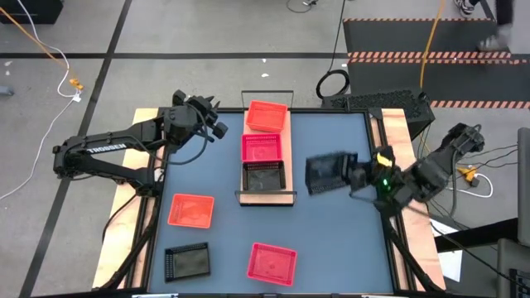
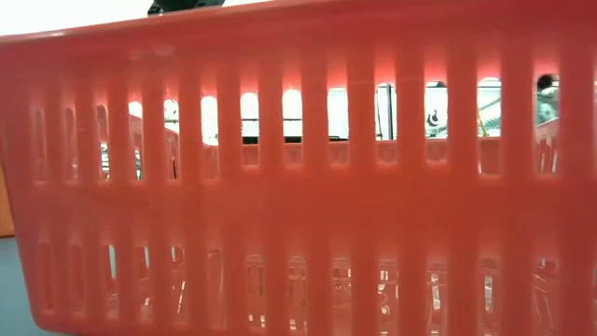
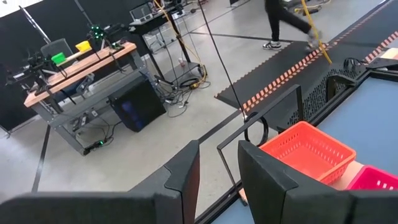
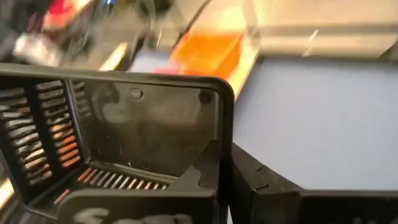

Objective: Stack baskets on shelf by color
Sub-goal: Stack the right black bin on the black bin on the shelf

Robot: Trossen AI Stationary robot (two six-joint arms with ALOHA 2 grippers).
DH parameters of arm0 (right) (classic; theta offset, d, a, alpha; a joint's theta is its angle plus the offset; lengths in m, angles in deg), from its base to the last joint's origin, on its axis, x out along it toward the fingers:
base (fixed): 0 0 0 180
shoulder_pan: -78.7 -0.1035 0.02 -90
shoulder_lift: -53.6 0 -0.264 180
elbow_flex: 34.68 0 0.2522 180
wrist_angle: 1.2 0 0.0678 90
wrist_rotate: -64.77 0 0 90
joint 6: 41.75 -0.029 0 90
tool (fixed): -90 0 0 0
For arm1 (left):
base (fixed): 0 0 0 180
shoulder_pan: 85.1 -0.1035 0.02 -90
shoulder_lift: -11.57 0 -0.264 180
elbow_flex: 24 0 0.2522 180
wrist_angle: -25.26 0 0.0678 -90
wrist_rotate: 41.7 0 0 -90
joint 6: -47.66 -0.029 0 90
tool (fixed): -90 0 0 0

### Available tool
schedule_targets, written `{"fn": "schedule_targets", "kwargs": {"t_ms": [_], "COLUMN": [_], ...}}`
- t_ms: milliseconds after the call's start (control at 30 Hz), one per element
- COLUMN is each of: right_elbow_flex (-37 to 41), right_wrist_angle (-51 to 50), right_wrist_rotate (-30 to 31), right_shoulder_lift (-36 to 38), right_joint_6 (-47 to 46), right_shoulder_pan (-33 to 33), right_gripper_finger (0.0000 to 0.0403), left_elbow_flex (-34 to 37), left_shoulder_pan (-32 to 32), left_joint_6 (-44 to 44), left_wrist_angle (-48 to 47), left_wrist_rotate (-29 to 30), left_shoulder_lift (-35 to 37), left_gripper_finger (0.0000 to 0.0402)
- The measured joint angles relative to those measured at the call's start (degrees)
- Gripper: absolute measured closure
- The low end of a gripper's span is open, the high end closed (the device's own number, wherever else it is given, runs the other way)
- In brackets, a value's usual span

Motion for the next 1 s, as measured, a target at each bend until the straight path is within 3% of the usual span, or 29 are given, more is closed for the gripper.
{"fn": "schedule_targets", "kwargs": {"t_ms": [133, 233, 333, 433, 533, 700, 833, 1000], "right_elbow_flex": [0.0, 0.4, 2.2, 5.5, 7.4, 7.5, 7.5, 7.4], "right_wrist_angle": [1.9, 9.4, 27.4, 47.8, 55.4, 52.4, 59.8, 61.6], "right_wrist_rotate": [7.6, 7.4, -2.7, -20.0, -29.5, -36.1, -42.2, -43.6], "right_shoulder_lift": [2.4, 2.7, 1.6, -1.3, -6.5, -16.2, -21.3, -24.7], "right_joint_6": [6.3, 16.6, 34.2, 46.5, 47.9, 44.6, 43.6, 42.7], "right_shoulder_pan": [12.3, 22.5, 31.8, 37.8, 41.0, 43.1, 43.0, 42.8], "right_gripper_finger": [0.04, 0.04, 0.04, 0.04, 0.0401, 0.0401, 0.0402, 0.0402], "left_elbow_flex": [0.0, 0.0, 0.0, 0.0, 0.0, 0.0, 0.0, 0.0], "left_shoulder_pan": [0.0, 0.0, 0.0, 0.0, 0.0, 0.0, 0.0, 0.0], "left_joint_6": [0.9, 1.2, 1.2, 0.7, 0.4, -0.3, -0.7, -0.7], "left_wrist_angle": [0.5, 1.3, 1.9, 2.6, 2.3, -0.3, -0.7, -1.0], "left_wrist_rotate": [0.0, 0.0, 0.0, 0.0, 0.0, 0.0, 0.0, 0.0], "left_shoulder_lift": [0.0, 0.0, 0.0, 0.0, 0.0, 0.0, 0.0, 0.0], "left_gripper_finger": [0.0289, 0.0289, 0.0289, 0.0289, 0.0289, 0.0289, 0.0289, 0.0289]}}
